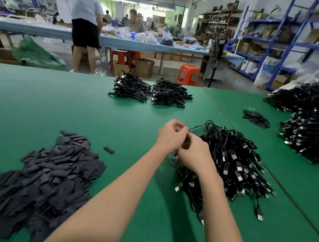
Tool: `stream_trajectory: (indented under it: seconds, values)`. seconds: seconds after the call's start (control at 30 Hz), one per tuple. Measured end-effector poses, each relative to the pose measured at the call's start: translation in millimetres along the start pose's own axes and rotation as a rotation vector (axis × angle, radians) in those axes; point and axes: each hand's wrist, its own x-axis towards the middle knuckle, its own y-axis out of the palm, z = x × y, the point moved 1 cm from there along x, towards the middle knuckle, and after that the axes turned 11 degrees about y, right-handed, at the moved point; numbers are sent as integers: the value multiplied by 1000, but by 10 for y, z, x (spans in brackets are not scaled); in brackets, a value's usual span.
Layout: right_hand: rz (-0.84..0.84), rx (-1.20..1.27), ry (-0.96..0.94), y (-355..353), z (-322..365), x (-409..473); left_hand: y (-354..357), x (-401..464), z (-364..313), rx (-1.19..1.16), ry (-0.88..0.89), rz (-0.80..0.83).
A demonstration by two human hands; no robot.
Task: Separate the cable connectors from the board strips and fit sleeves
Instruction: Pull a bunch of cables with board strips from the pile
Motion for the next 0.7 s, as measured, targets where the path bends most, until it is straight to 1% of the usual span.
stream_trajectory:
  seconds: [0.1, 0.13, 0.23, 0.37, 0.43, 0.47, 0.57, 0.63, 0.7]
  values:
    - [-61, 113, 80, -126, -85, 147, 176, 168, -11, -39, -112, 124]
    - [-75, 128, 112, -179, -106, 171, 219, 199, -22, -61, -144, 135]
    - [-136, 156, 128, -290, -139, 253, 271, 328, 69, -107, -200, 142]
    - [-395, 59, 144, -457, -178, 364, 265, 334, 103, -63, -193, 216]
    - [-498, 10, 153, -522, -187, 404, 291, 318, 65, -54, -153, 202]
    - [-513, -40, 157, -546, -196, 430, 309, 317, 47, -59, -118, 186]
    - [-428, -236, 184, -602, -223, 493, 314, 323, 32, -103, 5, 149]
    - [-407, -243, 195, -631, -236, 499, 262, 319, 43, -109, 84, 161]
    - [-410, -213, 211, -642, -252, 489, 184, 323, 34, -126, 124, 162]
